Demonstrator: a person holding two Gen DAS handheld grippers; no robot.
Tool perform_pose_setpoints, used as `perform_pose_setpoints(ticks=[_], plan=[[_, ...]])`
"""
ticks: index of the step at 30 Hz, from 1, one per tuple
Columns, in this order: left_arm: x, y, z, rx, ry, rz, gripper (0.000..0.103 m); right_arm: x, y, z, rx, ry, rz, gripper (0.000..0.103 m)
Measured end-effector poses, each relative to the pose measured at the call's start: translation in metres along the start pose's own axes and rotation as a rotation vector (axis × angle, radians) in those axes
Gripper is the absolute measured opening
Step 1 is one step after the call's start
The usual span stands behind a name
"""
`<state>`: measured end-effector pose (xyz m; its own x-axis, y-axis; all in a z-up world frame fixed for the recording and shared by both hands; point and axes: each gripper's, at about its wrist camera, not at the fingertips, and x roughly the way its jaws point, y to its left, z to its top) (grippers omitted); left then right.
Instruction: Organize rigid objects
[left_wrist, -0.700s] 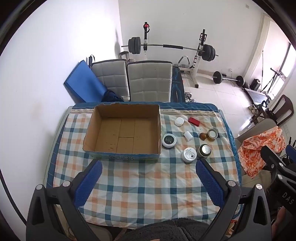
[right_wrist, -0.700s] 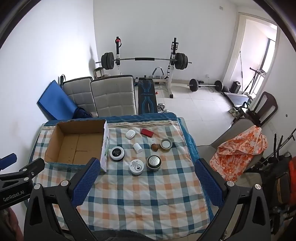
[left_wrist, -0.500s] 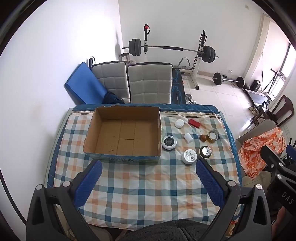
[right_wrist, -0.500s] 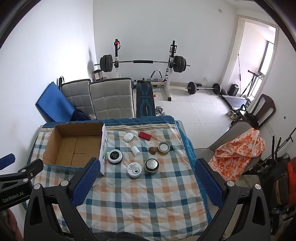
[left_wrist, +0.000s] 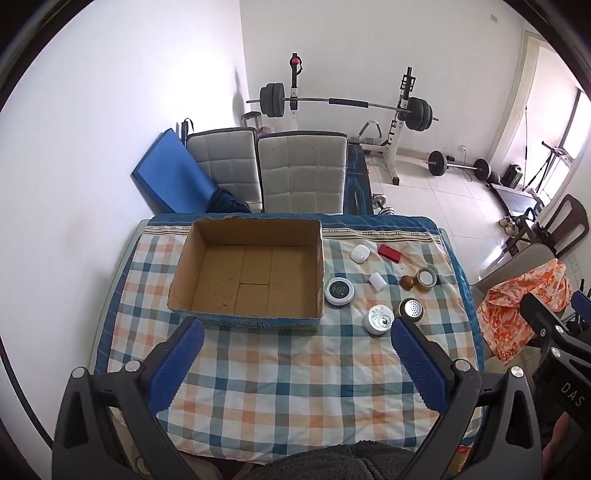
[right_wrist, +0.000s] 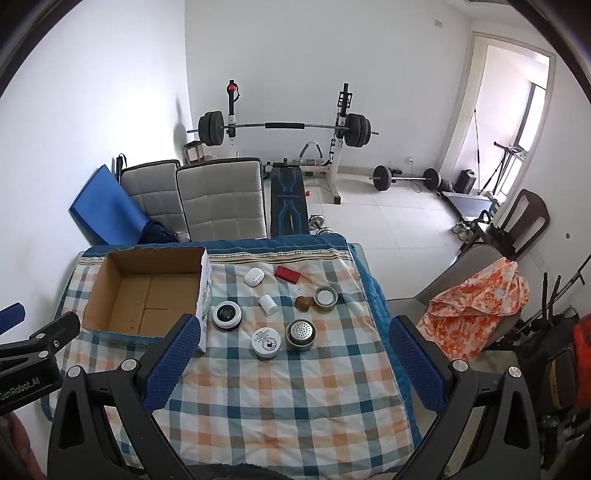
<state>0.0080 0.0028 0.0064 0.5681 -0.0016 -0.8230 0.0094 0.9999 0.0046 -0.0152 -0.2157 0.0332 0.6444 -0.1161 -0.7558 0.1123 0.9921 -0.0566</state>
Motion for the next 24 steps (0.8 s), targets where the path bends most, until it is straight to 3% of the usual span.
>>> perform_pose_setpoints(ticks=[24], plan=[[-0.0046, -0.0067, 0.0025, 0.004, -0.011, 0.005, 0.103, 0.0007, 0.0031, 0.0055, 0.012, -0.01, -0.007, 0.103]])
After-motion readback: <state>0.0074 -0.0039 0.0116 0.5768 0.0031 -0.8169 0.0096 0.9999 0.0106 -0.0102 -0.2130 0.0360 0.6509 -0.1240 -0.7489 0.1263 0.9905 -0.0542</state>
